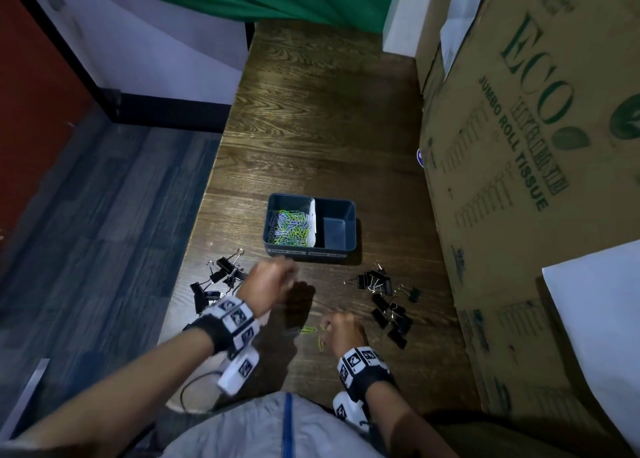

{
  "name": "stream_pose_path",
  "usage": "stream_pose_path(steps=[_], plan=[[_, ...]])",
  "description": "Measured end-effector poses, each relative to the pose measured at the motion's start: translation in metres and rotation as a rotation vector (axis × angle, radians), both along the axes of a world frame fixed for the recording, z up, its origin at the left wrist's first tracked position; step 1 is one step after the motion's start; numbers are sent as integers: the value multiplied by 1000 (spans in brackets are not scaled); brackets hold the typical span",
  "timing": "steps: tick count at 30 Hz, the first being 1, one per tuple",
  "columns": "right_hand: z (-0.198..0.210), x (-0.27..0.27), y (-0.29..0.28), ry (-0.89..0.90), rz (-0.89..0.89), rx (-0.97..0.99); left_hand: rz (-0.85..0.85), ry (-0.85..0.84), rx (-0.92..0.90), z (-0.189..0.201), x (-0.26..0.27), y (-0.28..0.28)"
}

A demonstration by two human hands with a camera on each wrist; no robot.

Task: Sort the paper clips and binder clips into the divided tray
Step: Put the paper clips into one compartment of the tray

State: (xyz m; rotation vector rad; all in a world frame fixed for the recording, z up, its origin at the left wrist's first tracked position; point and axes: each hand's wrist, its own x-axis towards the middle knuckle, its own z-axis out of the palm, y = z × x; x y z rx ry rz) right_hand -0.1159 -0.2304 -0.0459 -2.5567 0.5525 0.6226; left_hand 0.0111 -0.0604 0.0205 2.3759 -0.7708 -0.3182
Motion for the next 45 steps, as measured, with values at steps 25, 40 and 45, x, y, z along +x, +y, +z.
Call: stream_pose_path(steps=[25,40,45], plan=[[134,161,-6,-466,-24,187,-75,111,363,-67,-57,29],[-97,-30,-34,-134,333,149,-217,116,294,-74,-81,40],[-16,-16,-5,-86,311,51,-221,137,299,-75,-82,28]])
